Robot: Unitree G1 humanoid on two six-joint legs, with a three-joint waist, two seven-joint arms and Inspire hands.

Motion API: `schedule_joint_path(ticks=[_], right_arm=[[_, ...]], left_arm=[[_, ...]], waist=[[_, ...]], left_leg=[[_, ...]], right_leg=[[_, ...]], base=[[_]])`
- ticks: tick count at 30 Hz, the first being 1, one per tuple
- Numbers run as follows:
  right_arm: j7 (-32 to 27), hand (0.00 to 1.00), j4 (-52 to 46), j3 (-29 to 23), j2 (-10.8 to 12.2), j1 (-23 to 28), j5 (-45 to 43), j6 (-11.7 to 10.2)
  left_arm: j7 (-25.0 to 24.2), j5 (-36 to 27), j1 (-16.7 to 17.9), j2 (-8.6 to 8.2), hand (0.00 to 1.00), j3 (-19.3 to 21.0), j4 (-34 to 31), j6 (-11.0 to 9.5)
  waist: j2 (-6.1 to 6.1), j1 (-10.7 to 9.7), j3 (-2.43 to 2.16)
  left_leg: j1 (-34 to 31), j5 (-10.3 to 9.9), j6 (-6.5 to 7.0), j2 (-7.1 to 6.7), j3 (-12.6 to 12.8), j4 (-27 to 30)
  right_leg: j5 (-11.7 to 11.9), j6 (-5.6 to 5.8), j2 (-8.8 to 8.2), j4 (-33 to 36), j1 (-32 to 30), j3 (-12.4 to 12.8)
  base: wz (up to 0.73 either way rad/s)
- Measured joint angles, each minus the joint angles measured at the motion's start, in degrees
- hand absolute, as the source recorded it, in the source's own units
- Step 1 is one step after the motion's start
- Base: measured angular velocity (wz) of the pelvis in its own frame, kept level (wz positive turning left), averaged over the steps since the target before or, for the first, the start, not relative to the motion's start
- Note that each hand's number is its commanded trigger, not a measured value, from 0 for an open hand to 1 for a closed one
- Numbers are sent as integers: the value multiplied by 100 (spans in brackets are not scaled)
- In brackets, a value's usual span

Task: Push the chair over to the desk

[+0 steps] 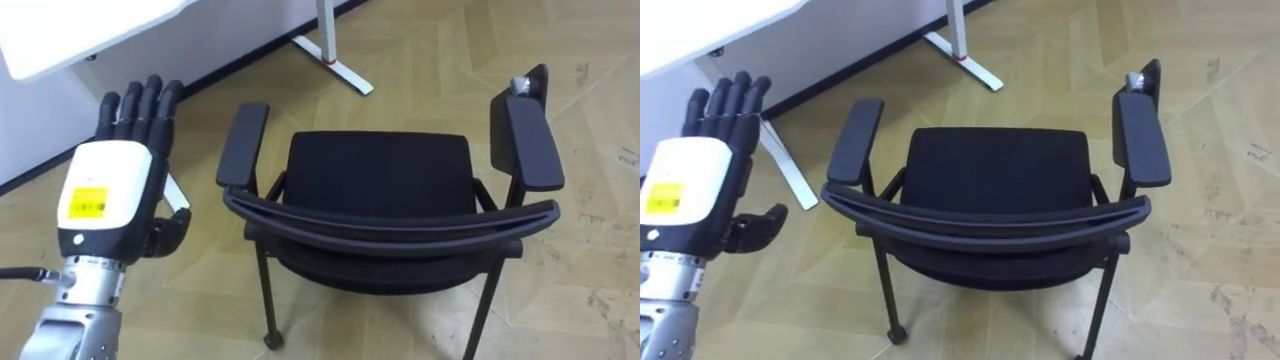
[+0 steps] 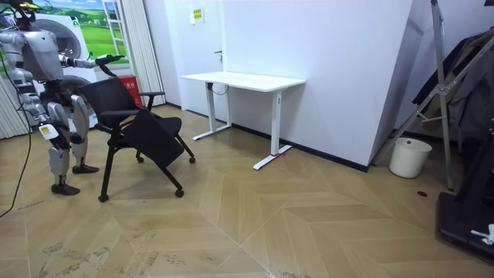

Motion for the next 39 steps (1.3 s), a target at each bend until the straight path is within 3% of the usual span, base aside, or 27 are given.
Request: schedule_joint_path(ticks=[1, 2, 3, 4, 7, 8, 9, 11, 14, 20, 26, 39], right_arm=[[-30, 0, 0, 4, 23, -46, -7, -42], [-76, 0, -59, 50, 118, -193, -2, -102], [-96, 0, -94, 68, 94, -196, 8, -120], [-130, 0, -109, 47, 33, -132, 11, -109], [-152, 0, -84, -13, -128, 58, 29, -30], [-151, 0, -10, -8, -141, 86, 35, -32], [-142, 0, 20, -16, -145, 108, 36, -30], [-126, 0, 77, -16, -146, 108, 30, -28], [-128, 0, 83, 2, -109, -78, 192, -30], [-82, 0, 225, 14, 19, -167, 694, 108], [-142, 0, 230, 242, 18, -96, 710, 210], [-173, 0, 204, 235, 4, -99, 701, 202]], left_arm=[[-8, -1, 7, 45, 0, 37, 5, 14], [-39, 3, -46, 167, 0, 144, 33, 45], [-100, 6, -139, 183, 0, 96, 130, 29], [-192, 112, -255, 242, 0, 14, 193, 16], [-239, 156, -252, 408, 0, -14, 62, 54], [-241, 192, -224, 415, 0, -69, 22, 82], [-243, 230, -199, 413, 0, -128, -4, 115], [-287, 249, -180, 414, 0, -265, -69, 150], [-354, 239, -155, 412, 0, -460, -74, 201], [-587, 246, -167, 411, 0, -791, -101, 331], [-908, 350, -239, 412, 0, -869, -130, 650], [-1518, 447, -195, 447, 0, -1366, -214, 613]], waist=[[108, -5, 34], [56, -79, 31], [77, -205, 45], [60, -298, 42], [19, -310, 63], [-3, -293, 13], [-41, -284, -23], [-86, -175, -22], [-89, -214, -27], [-98, -329, -22], [-117, -419, -8], [-96, -470, -27]], left_leg=[[15, 0, 0, 181, -335, -50], [-144, -27, -47, 233, -236, 43], [-216, -50, -103, 234, -167, 102], [-263, -62, -133, 235, 65, 107], [-677, -11, -141, 41, 248, -50], [-819, 115, 35, -21, 400, -6], [-745, 187, 43, -56, 457, 2], [-543, 204, 52, -136, 511, -28], [-433, 197, 63, -267, 506, -36], [-461, 181, 90, -318, 510, -40], [-481, 172, 104, -351, 597, -22], [-476, 171, 108, -367, 624, 58]], right_leg=[[-144, -296, 338, -90, -323, 398], [556, -419, 620, -746, -547, 756], [602, -433, 606, -734, -505, 541], [606, -453, 605, -735, -474, 484], [605, -451, 578, -735, -378, 919], [579, -410, 507, -724, -312, 1024], [564, -379, 473, -717, -292, 1028], [542, -343, 463, -747, -166, 905], [536, -316, 385, -832, -6, 883], [468, -205, 339, -830, -2, 903], [382, -171, 307, -833, -23, 894], [355, -161, 290, -831, -13, 911]], base=[[-64], [-38], [9], [38], [32], [35], [18], [0], [-6], [-1], [-3], [1]])
